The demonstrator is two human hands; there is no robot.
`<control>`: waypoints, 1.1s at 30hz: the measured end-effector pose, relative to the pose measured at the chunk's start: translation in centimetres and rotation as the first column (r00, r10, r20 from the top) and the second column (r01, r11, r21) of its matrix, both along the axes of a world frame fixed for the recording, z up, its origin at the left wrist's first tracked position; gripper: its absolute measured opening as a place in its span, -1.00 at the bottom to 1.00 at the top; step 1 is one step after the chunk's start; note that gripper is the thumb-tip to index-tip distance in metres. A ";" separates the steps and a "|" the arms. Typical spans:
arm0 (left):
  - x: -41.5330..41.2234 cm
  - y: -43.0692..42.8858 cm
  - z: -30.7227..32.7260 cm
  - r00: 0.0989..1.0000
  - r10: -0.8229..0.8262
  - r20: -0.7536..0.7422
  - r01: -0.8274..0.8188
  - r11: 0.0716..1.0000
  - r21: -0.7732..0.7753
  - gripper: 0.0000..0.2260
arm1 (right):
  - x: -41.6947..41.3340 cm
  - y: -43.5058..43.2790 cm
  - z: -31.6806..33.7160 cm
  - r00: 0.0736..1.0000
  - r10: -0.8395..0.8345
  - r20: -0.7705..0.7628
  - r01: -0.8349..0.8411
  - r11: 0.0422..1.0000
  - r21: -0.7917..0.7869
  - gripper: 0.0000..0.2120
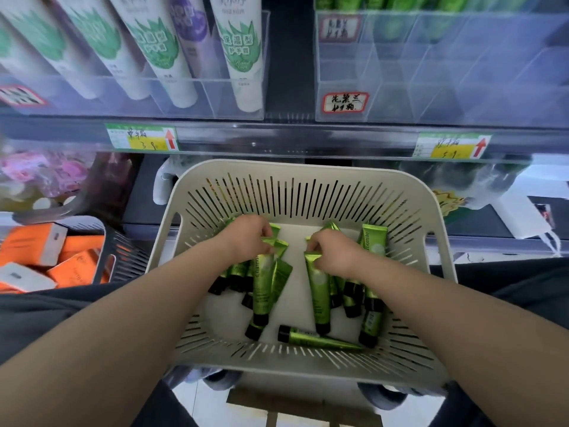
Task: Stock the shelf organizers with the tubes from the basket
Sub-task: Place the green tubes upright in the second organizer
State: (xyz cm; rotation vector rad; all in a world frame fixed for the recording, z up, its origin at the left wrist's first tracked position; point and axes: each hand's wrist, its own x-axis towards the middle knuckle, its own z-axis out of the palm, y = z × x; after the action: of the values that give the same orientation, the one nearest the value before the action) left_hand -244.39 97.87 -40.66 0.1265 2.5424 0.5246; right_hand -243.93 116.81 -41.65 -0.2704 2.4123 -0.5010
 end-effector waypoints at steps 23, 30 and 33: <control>4.7 4.5 13.7 0.944 0.015 -0.329 0.018 0.995 0.095 -0.84 | 3.3 5.1 14.3 0.958 -0.186 -0.219 0.123 0.954 -0.274 -0.86; 4.0 7.7 19.5 0.864 -0.071 -0.498 0.116 0.992 0.060 -0.83 | 3.0 7.9 19.3 0.912 -0.272 -0.307 0.140 0.910 -0.390 -0.81; 3.7 9.1 22.0 0.825 -0.099 -0.556 0.155 0.986 0.054 -0.83 | 2.7 9.2 21.4 0.887 -0.301 -0.351 0.136 0.895 -0.425 -0.81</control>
State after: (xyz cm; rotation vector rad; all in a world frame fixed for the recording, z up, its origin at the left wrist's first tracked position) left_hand -240.66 106.96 -18.68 0.5558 3.0378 0.6295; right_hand -241.19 126.04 -20.23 -0.2899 2.7505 -1.1398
